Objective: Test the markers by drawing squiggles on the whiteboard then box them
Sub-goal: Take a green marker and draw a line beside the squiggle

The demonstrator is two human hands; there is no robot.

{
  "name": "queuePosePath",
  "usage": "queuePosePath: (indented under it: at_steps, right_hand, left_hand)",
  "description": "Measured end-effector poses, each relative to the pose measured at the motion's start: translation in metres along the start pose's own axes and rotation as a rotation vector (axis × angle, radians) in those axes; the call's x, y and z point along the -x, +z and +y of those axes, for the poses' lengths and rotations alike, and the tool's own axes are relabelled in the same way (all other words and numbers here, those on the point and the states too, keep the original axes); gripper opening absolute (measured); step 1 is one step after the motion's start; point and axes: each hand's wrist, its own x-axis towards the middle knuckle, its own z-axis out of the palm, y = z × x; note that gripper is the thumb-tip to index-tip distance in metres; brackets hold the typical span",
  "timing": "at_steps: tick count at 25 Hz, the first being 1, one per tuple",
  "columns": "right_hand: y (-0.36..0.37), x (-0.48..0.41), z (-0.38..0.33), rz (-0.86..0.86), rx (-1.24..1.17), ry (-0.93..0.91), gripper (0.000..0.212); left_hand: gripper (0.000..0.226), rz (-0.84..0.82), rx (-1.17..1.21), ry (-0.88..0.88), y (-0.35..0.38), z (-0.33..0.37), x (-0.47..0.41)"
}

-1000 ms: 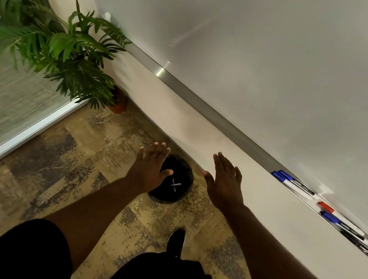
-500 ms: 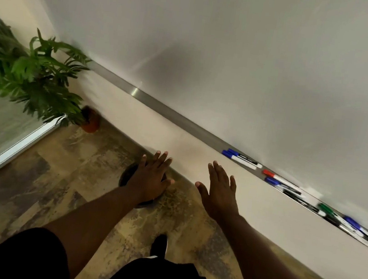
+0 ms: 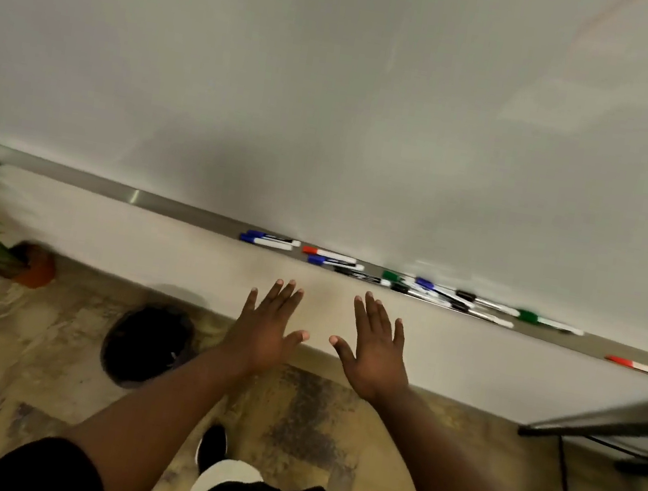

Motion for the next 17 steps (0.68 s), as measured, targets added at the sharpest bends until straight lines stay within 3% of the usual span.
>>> queuePosePath:
  at_steps: [9, 17]
  right_hand:
    - [-0.048, 0.067, 0.127, 0.075, 0.021, 0.273, 0.080]
    - [-0.074, 0.060, 0.232, 0.082, 0.039, 0.437, 0.079]
  left_hand:
    - [0.077, -0.022, -0.044, 0.264, 0.009, 0.144, -0.053]
    - [0.077, -0.047, -0.049, 0.442, 0.034, 0.248, -0.138]
